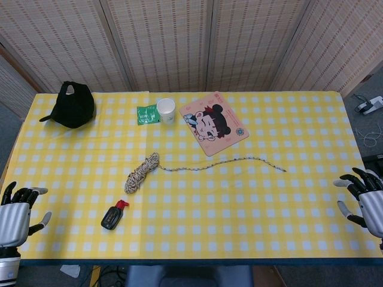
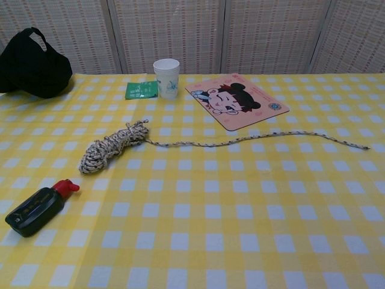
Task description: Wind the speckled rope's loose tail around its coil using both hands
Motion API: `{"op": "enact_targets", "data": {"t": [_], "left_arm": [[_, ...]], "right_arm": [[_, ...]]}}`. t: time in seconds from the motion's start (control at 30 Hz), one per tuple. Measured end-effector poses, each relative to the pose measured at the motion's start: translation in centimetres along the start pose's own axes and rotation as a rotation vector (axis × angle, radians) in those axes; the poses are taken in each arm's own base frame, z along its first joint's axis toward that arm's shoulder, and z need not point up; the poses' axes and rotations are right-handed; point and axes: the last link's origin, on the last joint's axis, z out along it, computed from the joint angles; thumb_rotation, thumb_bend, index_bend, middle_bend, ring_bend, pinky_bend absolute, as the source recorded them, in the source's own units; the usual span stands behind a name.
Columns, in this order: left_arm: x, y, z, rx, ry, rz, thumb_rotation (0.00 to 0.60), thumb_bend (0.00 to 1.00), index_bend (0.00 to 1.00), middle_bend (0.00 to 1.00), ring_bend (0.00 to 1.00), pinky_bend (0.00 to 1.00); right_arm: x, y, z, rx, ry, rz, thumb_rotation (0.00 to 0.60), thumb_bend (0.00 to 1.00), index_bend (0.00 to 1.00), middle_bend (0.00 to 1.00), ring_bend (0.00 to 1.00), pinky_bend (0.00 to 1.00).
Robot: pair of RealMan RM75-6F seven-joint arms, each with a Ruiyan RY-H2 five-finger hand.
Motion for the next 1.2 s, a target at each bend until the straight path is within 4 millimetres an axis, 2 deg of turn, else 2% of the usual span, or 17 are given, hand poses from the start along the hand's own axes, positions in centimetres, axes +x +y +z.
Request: {"op": "enact_targets", "data": {"t": [0.27, 0.4, 0.57, 0.77, 0.93, 1.07, 1.2], "left_arm": [[-0.2, 0.7, 0.5, -0.026, -0.001, -0.015, 0.600, 0.26, 0.40, 0.34, 0.25, 0.05], [0.1, 1.1, 1.6, -0.029, 0.023, -0.055, 0.600, 0.26, 0.39, 0.35, 0.25, 0.05], [-0.6, 2.4, 3.1, -0.075, -0.001, -0.055, 0.600, 0.26, 0.39, 0.35, 0.25, 0.05], [-2.0, 5.0, 5.5, -0.130, -0.055, -0.049, 0.600, 0.26, 0.36, 0.35, 0.24, 0.05], [-3.6, 7.9, 7.4, -0.196, -0.084, -0.023, 0.600, 0.26, 0.31, 0.35, 0.24, 0.05], [-4.6, 10.2, 8.6, -0.241, -0.089, 0.018, 0.600, 0.26, 0.21, 0.29, 0.23, 0.04], [-5.9, 13.0, 9.9, -0.283, -0.101, 0.046, 0.600, 0.26, 0.16, 0.25, 0.22, 0.04]], "right_arm": [[0.2, 0.2, 0.4, -0.005, 0.015, -0.007, 0.600, 0.30, 0.34, 0.29, 0.13, 0.18], [0.9, 0.6, 0.8, -0.032, 0.042, -0.016, 0.600, 0.30, 0.34, 0.29, 0.13, 0.18], [1.8, 0.7, 1.2, -0.041, 0.067, -0.036, 0.600, 0.30, 0.34, 0.29, 0.13, 0.18], [2.3, 0.7, 1.3, -0.047, 0.078, -0.046, 0.600, 0.30, 0.34, 0.29, 0.13, 0.18], [2.3, 0.8, 1.2, -0.056, 0.076, -0.047, 0.600, 0.30, 0.34, 0.29, 0.13, 0.18], [2.2, 0.8, 1.1, -0.059, 0.073, -0.046, 0.600, 0.30, 0.34, 0.29, 0.13, 0.18], [2.2, 1.0, 0.8, -0.070, 0.072, -0.046, 0.600, 0.30, 0.34, 0.29, 0.13, 0.18]]}}
